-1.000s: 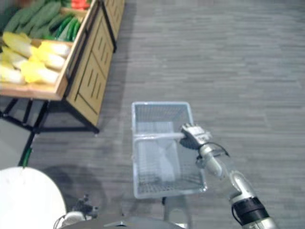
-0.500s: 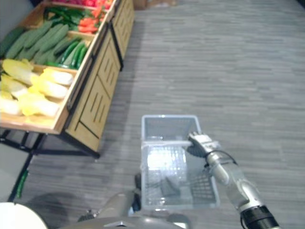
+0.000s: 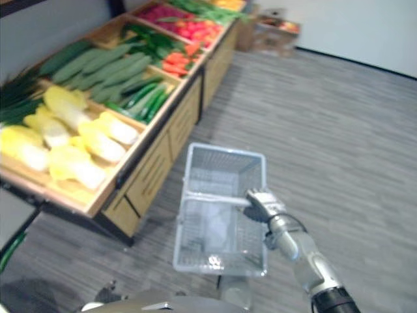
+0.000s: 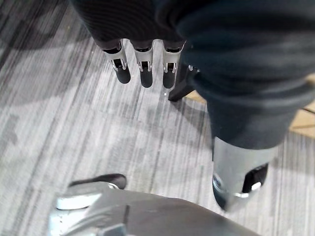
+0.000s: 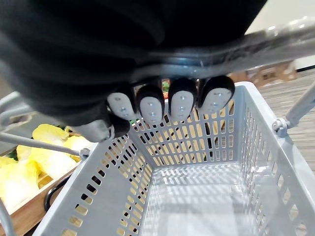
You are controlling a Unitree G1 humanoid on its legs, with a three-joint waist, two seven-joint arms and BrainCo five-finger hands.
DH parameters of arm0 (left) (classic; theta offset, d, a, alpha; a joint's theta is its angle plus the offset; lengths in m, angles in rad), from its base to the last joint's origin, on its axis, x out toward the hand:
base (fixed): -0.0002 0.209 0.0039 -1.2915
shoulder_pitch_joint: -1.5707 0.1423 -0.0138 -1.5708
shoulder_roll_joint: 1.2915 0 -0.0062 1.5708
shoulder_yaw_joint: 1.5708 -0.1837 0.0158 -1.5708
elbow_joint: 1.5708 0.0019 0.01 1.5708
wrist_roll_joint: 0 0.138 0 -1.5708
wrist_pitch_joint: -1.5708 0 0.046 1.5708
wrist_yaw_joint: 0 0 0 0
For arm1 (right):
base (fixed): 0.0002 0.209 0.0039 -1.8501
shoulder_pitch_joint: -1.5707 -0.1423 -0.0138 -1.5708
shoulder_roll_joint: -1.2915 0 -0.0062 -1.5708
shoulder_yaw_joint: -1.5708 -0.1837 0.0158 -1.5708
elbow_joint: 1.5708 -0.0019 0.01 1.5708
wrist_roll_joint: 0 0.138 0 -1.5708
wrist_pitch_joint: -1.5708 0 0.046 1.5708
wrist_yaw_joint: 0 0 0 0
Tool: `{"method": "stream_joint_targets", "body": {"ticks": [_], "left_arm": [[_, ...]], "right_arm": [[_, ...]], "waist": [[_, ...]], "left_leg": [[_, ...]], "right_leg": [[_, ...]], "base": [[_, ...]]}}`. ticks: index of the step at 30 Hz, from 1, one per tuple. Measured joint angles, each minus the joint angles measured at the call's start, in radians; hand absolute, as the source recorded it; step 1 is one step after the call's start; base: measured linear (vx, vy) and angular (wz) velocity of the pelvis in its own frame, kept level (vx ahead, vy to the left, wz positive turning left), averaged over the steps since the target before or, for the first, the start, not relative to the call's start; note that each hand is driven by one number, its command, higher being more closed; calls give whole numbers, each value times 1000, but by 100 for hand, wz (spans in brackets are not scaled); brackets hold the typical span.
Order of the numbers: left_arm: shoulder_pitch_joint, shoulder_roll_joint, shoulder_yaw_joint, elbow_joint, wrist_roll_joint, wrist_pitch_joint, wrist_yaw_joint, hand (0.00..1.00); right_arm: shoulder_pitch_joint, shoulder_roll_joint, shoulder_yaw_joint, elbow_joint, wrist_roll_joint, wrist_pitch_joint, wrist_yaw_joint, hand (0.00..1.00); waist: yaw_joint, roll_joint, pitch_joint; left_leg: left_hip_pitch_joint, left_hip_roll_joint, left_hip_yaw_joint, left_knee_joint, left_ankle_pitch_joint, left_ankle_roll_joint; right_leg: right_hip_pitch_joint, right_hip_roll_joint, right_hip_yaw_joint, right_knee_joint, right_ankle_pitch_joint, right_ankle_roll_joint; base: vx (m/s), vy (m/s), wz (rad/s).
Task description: Pick vegetable in the basket
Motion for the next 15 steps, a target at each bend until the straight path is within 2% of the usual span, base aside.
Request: {"method": "stream_joint_targets", "body": {"ticks": [1, 2, 4, 5, 6, 7, 8, 9, 10, 11, 12, 13, 14, 15], "left_arm": [[2, -5, 1, 1, 0, -1, -1, 0], [3, -3, 7, 3, 0, -2, 0, 0], [7, -2, 31, 23, 0, -4, 1, 0], [24, -2, 58, 37, -1, -5, 0, 0], [33, -5, 72, 42, -1, -3, 1, 0], [50, -37, 96, 45, -19, 0, 3, 0], [58, -53, 106, 45, -32, -1, 4, 0], [66, -72, 134, 46, -40, -2, 5, 0], [67, -87, 177, 46, -40, -1, 8, 0], [66, -92, 195, 45, -42, 0, 11, 0], [66, -101, 227, 38, -70, 0, 21, 0], [68, -100, 254, 36, -99, 0, 30, 0], [69, -95, 273, 35, -116, -2, 38, 0], [67, -96, 283, 33, -117, -2, 42, 0]], "right_arm": [[0, -12, -1, 0, 1, 0, 0, 100], [-1, -19, -3, 0, 2, -1, -2, 100], [-1, -19, -4, 2, -1, -3, -1, 100], [7, -19, -7, 4, -4, -2, -1, 100], [17, -21, -16, 6, -12, -2, -1, 100], [49, -33, -66, 19, -31, 2, -1, 100], [51, -39, -84, 33, -37, 4, -1, 100], [37, -45, -99, 53, -38, 11, -1, 100], [31, -44, -139, 75, -40, 18, -3, 100], [41, -44, -167, 88, -41, 23, -4, 100], [90, -44, -248, 98, -39, 29, -11, 100], [134, -30, -322, 119, -37, 33, -21, 100], [168, 2, -401, 135, -38, 48, -47, 100], [183, 7, -438, 138, -41, 54, -57, 100]], "waist": [[1, 4, -7], [1, -5, -13], [2, -24, -22], [-3, -33, -32], [-6, -33, -42], [-5, 8, -71], [-1, 35, -88], [5, 58, -100], [2, 62, -101], [-2, 61, -100], [-17, 48, -94], [-30, 25, -85], [-32, 5, -85], [-37, 3, -86]], "left_leg": [[2, 4, -60, 25, -26, -13], [9, 3, -106, 45, -55, -29], [22, 0, -178, 91, -105, -51], [39, 1, -217, 124, -141, -59], [40, 9, -237, 143, -157, -60], [14, 60, -287, 202, -168, -80], [-4, 84, -293, 224, -155, -98], [-36, 114, -289, 249, -121, -126], [-79, 135, -271, 286, -51, -150], [-100, 145, -248, 305, -6, -157], [-141, 173, -150, 350, 106, -157], [-160, 221, 6, 381, 230, -154], [-162, 279, 193, 384, 228, -155], [-171, 300, 275, 383, 219, -153]], "right_leg": [[-8, 5, 67, -211, 33, 45], [-18, -11, 130, -379, 67, 94], [-22, -48, 187, -501, 88, 140], [-11, -81, 192, -495, 87, 140], [-10, -88, 186, -475, 137, 165], [-11, -77, 115, -389, 206, 151], [-12, -67, 80, -366, 195, 136], [-9, -57, 36, -336, 173, 123], [-3, -59, -12, -299, 155, 105], [11, -63, -40, -291, 147, 91], [73, -80, -112, -302, 129, 64], [162, -98, -171, -341, 119, 47], [232, -113, -209, -381, 118, 46], [260, -118, -235, -395, 118, 46]], "base": [[491, -282, 133], [506, -316, 142], [543, -435, 151], [560, -500, 170], [660, -583, 193], [535, -462, 146], [515, -441, 142], [455, -437, 105], [446, -435, 108], [429, -427, 148], [371, -403, 165], [374, -436, 183], [294, -357, 136], [165, -208, 120]]}}
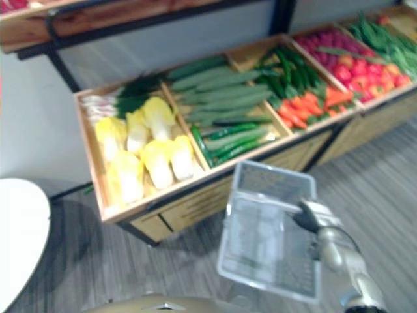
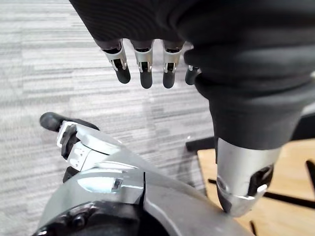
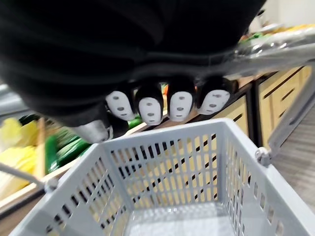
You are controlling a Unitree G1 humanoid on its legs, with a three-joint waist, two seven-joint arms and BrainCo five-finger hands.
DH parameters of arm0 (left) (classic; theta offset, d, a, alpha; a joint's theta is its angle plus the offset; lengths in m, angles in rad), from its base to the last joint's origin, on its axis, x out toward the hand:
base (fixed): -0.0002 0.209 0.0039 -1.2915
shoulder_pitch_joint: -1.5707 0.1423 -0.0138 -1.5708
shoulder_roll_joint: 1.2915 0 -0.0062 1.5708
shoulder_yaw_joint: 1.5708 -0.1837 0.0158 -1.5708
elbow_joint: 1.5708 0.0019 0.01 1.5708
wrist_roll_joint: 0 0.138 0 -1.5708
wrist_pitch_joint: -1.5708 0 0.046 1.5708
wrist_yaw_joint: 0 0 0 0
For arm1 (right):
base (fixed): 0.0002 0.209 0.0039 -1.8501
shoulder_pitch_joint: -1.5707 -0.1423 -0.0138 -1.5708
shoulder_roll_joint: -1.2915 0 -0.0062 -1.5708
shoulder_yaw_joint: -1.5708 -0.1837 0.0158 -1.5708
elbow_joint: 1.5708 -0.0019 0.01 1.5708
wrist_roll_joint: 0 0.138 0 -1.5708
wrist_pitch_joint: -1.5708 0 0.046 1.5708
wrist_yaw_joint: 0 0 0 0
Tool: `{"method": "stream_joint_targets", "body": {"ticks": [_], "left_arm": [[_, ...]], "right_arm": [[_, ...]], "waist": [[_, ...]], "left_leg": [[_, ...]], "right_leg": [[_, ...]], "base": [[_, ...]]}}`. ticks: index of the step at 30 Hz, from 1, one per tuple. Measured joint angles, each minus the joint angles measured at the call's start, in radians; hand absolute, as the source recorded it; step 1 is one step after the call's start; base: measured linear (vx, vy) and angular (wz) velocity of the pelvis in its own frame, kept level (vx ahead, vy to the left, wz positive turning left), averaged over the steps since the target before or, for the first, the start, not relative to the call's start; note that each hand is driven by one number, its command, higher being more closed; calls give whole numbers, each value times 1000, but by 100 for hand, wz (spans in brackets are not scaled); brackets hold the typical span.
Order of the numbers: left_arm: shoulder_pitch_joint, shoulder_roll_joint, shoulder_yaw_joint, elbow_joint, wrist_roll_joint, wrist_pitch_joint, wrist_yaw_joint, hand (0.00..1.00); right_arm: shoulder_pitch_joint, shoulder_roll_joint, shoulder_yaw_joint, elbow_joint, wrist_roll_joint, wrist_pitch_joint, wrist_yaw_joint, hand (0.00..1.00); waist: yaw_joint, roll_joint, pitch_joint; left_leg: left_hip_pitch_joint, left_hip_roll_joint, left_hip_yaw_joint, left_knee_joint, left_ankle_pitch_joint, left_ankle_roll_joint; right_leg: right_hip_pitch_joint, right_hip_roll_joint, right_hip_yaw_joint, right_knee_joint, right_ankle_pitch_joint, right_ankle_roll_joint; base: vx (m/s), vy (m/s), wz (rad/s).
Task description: Pick vegetable in the basket
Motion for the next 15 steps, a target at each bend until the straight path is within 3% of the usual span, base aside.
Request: {"method": "stream_joint_targets", "body": {"ticks": [2, 4, 6, 8, 11, 15], "left_arm": [[-3, -5, 0, -22, 6, 0, 0, 0], [-1, -8, -4, -42, 18, 2, 1, 0], [0, -5, -2, -44, 26, 4, 1, 0], [-1, -18, -1, -44, 53, 6, 1, 0], [14, -18, 17, -43, 59, 15, 1, 0], [28, -18, 36, -41, 59, 15, 2, 0]], "right_arm": [[41, 1, -109, 35, 4, 18, -31, 100], [60, 20, -195, 76, 5, 34, -36, 100], [91, 33, -240, 87, 5, 36, -36, 100], [107, 33, -305, 154, 5, 43, -37, 100], [62, 39, -323, 310, 7, 56, -48, 100], [42, 64, -323, 372, 22, 57, -76, 100]], "waist": [[-29, 4, 2], [-28, 13, 1], [-48, 12, -1], [-68, 44, 7], [-59, 54, 7], [-49, 61, 9]], "left_leg": [[-39, 13, 194, -48, -9, -16], [-70, -18, 293, -164, 11, -30], [-45, -60, 269, -308, 18, -50], [-5, -74, 261, -466, 27, -64], [10, -72, 262, -522, 6, -87], [33, -73, 297, -533, -15, -90]], "right_leg": [[55, -11, -71, -34, -1, -1], [61, 9, -111, -69, -12, 15], [67, 14, -126, -111, -19, 25], [71, 31, -154, -146, -6, 41], [73, 62, -144, -183, 23, 43], [70, 75, -60, -206, 31, 39]], "base": [[138, -124, 113], [58, 0, 71], [9, 41, 72], [-43, 94, 67], [-103, 92, 6], [-138, 37, -34]]}}
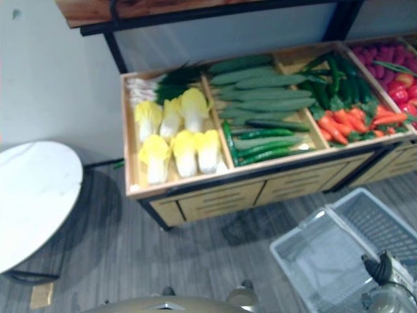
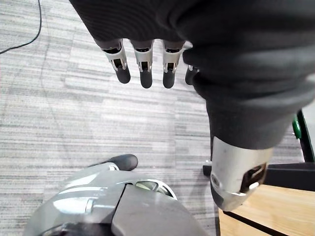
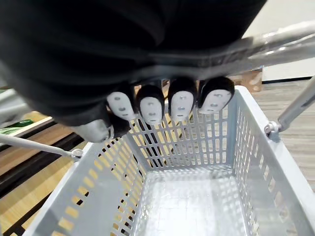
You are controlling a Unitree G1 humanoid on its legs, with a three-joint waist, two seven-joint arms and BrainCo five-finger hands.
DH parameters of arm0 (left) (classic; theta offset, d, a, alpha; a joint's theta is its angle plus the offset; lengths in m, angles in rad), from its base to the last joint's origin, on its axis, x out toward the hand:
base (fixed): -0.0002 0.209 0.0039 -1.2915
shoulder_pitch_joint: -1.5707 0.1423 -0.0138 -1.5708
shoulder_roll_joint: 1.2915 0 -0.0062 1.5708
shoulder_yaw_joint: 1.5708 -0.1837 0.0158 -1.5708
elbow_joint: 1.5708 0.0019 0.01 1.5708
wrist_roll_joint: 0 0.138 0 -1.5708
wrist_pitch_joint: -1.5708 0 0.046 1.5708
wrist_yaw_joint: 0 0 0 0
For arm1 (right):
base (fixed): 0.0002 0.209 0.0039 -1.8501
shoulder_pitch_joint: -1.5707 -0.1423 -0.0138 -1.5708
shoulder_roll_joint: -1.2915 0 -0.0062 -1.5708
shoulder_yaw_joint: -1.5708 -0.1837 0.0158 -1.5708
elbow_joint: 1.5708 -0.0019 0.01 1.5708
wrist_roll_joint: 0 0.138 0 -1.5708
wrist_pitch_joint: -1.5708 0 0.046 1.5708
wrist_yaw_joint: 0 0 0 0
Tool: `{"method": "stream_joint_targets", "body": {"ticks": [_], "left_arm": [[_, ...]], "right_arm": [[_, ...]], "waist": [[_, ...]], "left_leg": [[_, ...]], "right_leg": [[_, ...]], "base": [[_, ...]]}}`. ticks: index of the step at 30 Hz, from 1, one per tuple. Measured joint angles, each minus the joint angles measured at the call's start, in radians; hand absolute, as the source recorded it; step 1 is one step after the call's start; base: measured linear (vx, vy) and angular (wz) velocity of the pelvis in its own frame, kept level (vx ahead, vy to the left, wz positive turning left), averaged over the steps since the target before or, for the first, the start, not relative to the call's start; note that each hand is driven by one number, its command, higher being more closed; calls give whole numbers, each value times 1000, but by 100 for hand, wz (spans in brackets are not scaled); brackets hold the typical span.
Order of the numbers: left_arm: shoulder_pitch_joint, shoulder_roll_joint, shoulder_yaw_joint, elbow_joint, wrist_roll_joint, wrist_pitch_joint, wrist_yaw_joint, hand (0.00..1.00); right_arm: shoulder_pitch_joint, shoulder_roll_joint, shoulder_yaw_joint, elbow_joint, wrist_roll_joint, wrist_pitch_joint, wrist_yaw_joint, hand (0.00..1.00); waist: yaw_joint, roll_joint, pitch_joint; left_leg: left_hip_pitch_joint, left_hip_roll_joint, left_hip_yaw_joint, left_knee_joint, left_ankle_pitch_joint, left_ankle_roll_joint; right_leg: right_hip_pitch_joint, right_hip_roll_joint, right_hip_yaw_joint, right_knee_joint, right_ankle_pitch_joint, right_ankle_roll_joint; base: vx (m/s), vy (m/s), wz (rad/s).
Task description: Pick vegetable in the basket
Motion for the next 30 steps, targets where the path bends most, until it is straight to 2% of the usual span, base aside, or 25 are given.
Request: {"method": "stream_joint_targets", "body": {"ticks": [4, 9, 12, 14, 17, 20, 22, 28, 30], "left_arm": [[-6, 0, 0, 2, -1, -1, 1, 0], [-42, 24, 0, -12, -12, -1, 20, 0], [-77, 60, 7, -101, -23, -7, 70, 0], [-114, 78, 11, -172, -23, -28, 106, 0], [-191, 90, 40, -369, -29, -66, 197, 0], [-196, 88, 58, -459, -29, -79, 243, 0], [-189, 80, 76, -550, -28, -80, 289, 0], [-198, 50, 66, -749, 3, -81, 351, 0], [-211, 43, 53, -769, 30, -80, 359, 0]], "right_arm": [[-32, 1, -1, 95, 23, 2, 0, 100], [-74, 17, -16, 280, 29, 32, 0, 100], [-74, 79, -39, 342, 83, 47, -5, 100], [-80, 127, -67, 379, 111, 48, -5, 100], [-82, 254, -75, 398, 152, 49, -7, 100], [-83, 269, -75, 396, 161, 45, -26, 100], [-82, 272, -75, 385, 187, 40, -29, 100], [-91, 281, -64, 358, 196, 27, -29, 100], [-93, 278, -56, 341, 196, 25, -29, 100]], "waist": [[-18, 6, 1], [-20, -16, 13], [-20, -24, 20], [-19, -31, 34], [-12, -58, 75], [8, -67, 74], [10, -65, 73], [9, -57, 69], [7, -53, 68]], "left_leg": [[9, -28, -6, -34, -4, 7], [35, -71, -10, -52, -3, 15], [28, -78, -44, -82, 22, 27], [20, -85, -81, -102, 41, 37], [19, -87, -151, -101, 50, 43], [17, -83, -153, -100, 50, 42], [19, -77, -169, -95, 51, 42], [40, -46, -164, -95, 53, 38], [47, -40, -151, -95, 55, 36]], "right_leg": [[-39, -13, 49, 36, -9, -3], [-100, -61, 103, 184, -84, 15], [-98, -40, 139, 163, -90, 15], [-89, -36, 139, 158, -82, 30], [-33, -21, 198, 125, -80, 34], [-25, -9, 199, 99, -80, 32], [-8, 3, 192, 81, -83, 27], [19, 36, 201, 79, -94, 8], [19, 43, 209, 79, -94, 8]], "base": [[-59, 35, -16], [2, 49, -8], [58, -1, 21], [93, 8, 52], [101, 17, 64], [99, -14, 11], [156, -33, 18], [65, -57, 3], [4, -32, -16]]}}
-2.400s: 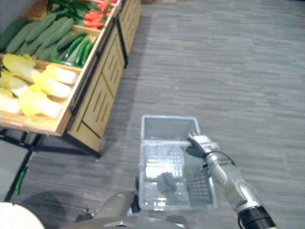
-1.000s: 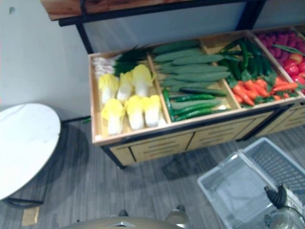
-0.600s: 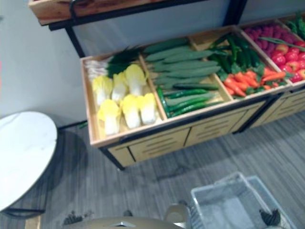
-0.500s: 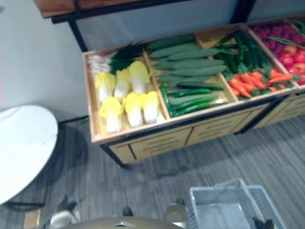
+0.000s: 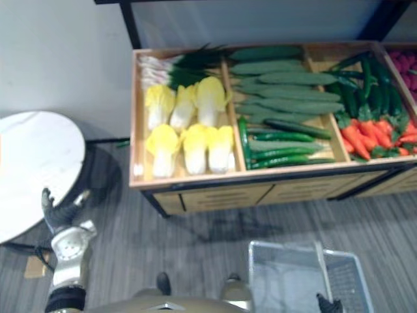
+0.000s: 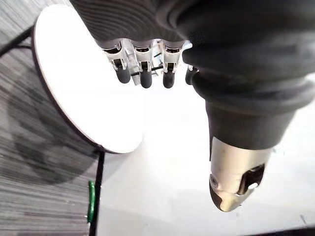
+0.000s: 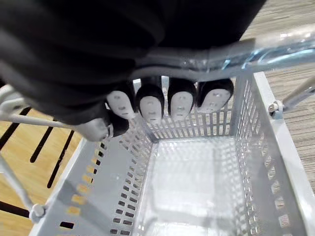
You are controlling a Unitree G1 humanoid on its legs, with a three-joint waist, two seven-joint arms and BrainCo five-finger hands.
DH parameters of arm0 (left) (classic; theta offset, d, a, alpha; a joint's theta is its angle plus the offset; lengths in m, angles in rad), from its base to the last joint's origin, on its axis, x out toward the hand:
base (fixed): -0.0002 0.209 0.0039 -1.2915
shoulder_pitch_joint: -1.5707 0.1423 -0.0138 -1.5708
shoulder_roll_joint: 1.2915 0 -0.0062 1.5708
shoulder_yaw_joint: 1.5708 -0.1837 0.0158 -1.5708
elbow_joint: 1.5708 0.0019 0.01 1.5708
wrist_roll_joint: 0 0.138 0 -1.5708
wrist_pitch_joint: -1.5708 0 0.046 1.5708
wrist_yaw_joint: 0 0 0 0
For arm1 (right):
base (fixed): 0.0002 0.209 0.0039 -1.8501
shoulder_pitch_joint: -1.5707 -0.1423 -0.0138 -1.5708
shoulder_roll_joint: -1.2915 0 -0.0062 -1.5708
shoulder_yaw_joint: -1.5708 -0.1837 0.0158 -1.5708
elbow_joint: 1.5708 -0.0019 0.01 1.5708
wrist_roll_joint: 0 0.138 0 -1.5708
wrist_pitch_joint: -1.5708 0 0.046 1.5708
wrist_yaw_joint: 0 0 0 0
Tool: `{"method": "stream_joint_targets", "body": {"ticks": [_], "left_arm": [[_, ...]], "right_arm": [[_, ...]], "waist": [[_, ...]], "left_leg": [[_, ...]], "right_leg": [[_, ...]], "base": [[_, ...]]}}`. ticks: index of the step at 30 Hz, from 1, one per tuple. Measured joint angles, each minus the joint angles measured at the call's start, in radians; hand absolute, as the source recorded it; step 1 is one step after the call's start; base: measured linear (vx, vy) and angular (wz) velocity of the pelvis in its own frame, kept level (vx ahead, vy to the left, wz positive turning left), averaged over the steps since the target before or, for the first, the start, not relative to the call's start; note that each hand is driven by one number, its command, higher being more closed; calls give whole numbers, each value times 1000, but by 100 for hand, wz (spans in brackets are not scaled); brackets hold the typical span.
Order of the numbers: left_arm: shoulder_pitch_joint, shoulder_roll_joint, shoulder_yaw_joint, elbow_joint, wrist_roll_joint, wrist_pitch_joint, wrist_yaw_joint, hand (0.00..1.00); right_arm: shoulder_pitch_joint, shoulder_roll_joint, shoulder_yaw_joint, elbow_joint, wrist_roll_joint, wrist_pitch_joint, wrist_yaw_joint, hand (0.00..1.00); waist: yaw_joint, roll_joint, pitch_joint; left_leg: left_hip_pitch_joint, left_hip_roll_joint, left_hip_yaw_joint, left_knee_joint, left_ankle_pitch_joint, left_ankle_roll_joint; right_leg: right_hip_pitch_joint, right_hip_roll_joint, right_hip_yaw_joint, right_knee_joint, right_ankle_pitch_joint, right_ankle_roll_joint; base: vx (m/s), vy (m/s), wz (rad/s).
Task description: Pick vegetable in the basket
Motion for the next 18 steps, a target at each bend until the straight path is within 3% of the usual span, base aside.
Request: {"method": "stream_joint_targets", "body": {"ticks": [10, 18], "left_arm": [[-40, -4, -66, -125, 88, 4, 72, 0], [-85, -30, -88, -38, 88, 31, 78, 0]], "right_arm": [[3, -1, 80, -26, -3, 0, -2, 100], [-4, -5, 121, -40, -9, 0, -4, 100]], "waist": [[-7, 3, -5], [-25, 1, -6]], "left_leg": [[4, 24, 59, -6, 3, -15], [2, 27, 99, -3, 0, -20]], "right_leg": [[-39, 26, 62, 5, 3, -5], [-54, 35, 98, -18, 29, -4]], "base": [[-51, -12, -17], [23, 2, -15]]}}
